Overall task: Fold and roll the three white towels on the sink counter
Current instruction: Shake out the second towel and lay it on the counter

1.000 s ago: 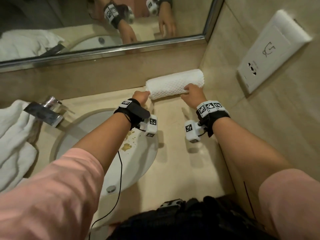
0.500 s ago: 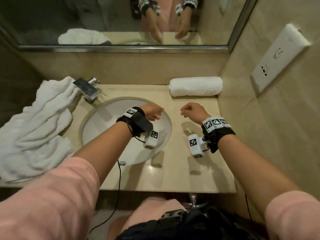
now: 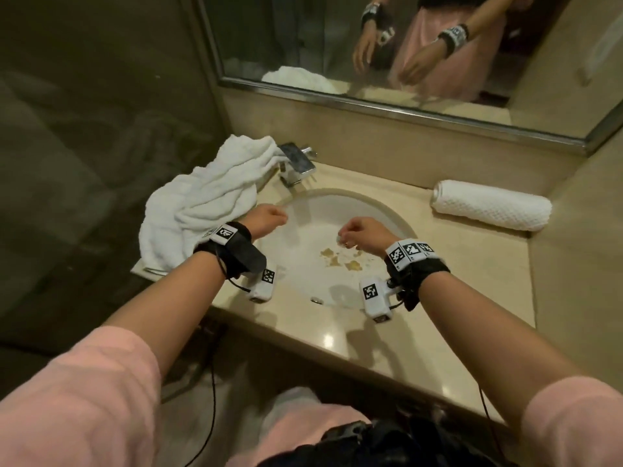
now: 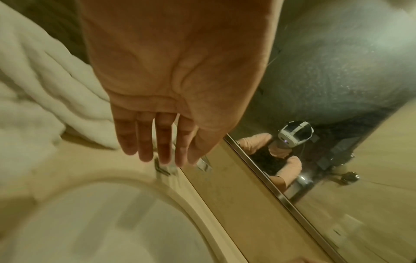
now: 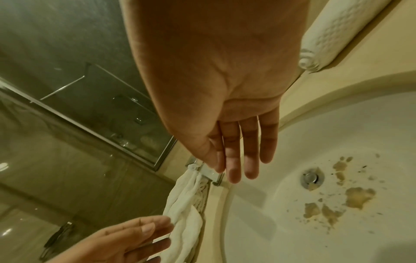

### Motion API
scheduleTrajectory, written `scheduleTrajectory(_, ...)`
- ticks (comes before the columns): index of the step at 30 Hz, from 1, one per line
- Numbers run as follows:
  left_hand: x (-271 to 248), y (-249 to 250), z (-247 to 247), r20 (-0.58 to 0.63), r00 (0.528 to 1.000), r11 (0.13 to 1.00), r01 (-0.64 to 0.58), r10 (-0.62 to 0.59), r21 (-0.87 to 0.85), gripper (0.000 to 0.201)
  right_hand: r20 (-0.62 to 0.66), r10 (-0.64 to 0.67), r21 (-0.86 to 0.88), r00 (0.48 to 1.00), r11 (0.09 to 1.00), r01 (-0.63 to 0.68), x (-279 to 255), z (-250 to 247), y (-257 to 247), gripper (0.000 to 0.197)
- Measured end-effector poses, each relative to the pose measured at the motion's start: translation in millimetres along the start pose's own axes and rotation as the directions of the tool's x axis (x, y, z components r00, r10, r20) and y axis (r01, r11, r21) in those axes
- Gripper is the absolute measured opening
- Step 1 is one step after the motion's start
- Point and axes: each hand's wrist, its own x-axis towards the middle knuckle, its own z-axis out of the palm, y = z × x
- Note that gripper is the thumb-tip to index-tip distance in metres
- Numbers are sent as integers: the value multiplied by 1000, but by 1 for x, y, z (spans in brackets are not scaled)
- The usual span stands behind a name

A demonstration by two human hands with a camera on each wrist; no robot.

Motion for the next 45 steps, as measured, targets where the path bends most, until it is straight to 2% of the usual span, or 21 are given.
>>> scheduleTrajectory(4, 15, -55, -69, -181, 983, 980, 67, -33, 186, 29, 16, 30, -5, 999, 1000, -30, 20, 24, -34, 11)
scheduleTrajectory(8, 35, -105, -126, -256, 961, 957, 163, -100, 238, 42, 16, 115, 9, 993, 993, -116, 47, 72, -69, 13)
scheduleTrajectory(11, 47, -133, -149, -246, 963, 938, 184, -112, 293, 58, 103, 164, -14, 981, 986, -164, 69, 115, -94, 6)
scheduleTrajectory(14, 54, -159, -160, -176, 970, 927, 215, -167, 306, 77, 169, 217, -38, 962, 976, -213, 87, 155, -114, 10)
scheduleTrajectory(16, 57, -174, -162, -121, 971, 925, 233, -206, 300, 87, 188, 268, -18, 945, 963, -270, 98, 176, -121, 16)
scheduleTrajectory(18, 60, -188, -161, -88, 978, 927, 209, -191, 312, 92, 187, 322, 6, 928, 944, -329, 108, 195, -124, 15)
scheduleTrajectory(20, 58, -195, -160, -62, 983, 929, 182, -171, 321, 94, 174, 410, -38, 896, 911, -410, 116, 211, -125, 41)
scheduleTrajectory(22, 57, -200, -161, -43, 989, 941, 149, -143, 305, 93, 149, 462, -148, 874, 885, -442, 120, 222, -129, 59)
scheduleTrajectory(26, 59, -205, -168, -52, 994, 948, 112, -101, 297, 69, 120, 481, -229, 868, 864, -448, 119, 233, -137, 65)
scheduleTrajectory(28, 59, -207, -170, -45, 994, 950, 111, -103, 291, 67, 146, 490, -213, 859, 864, -457, 118, 237, -140, 60)
scheduleTrajectory(30, 57, -204, -171, -37, 994, 953, 112, -106, 281, 63, 152, 474, -104, 867, 880, -463, 123, 245, -140, 45)
scheduleTrajectory(32, 54, -196, -175, -40, 992, 948, 127, -120, 293, 50, 112, 402, 106, 909, 904, -414, 127, 253, -142, 19)
scheduleTrajectory(33, 53, -191, -179, -41, 991, 942, 134, -127, 309, 47, 94, 374, 229, 923, 894, -386, 128, 254, -145, 17)
scheduleTrajectory(35, 52, -179, -192, -40, 995, 938, 104, -97, 330, 47, 77, 312, 466, 947, 828, -311, 125, 250, -159, 19)
scheduleTrajectory(38, 47, -153, -217, 46, 996, 955, -91, 81, 283, 55, 93, 196, 680, 976, 703, -206, 109, 225, -187, 12)
scheduleTrajectory(39, 44, -141, -224, 104, 986, 960, -154, 133, 235, 61, 97, 144, 721, 985, 672, -169, 103, 215, -197, 9)
scheduleTrajectory(42, 35, -105, -241, 271, 935, 958, -265, 228, 108, 78, 88, 16, 781, 996, 620, -79, 82, 184, -228, 39)
scheduleTrajectory(45, 32, -78, -250, 377, 888, 950, -307, 263, 61, 73, 46, -70, 832, 997, 555, 1, 68, 160, -251, 38)
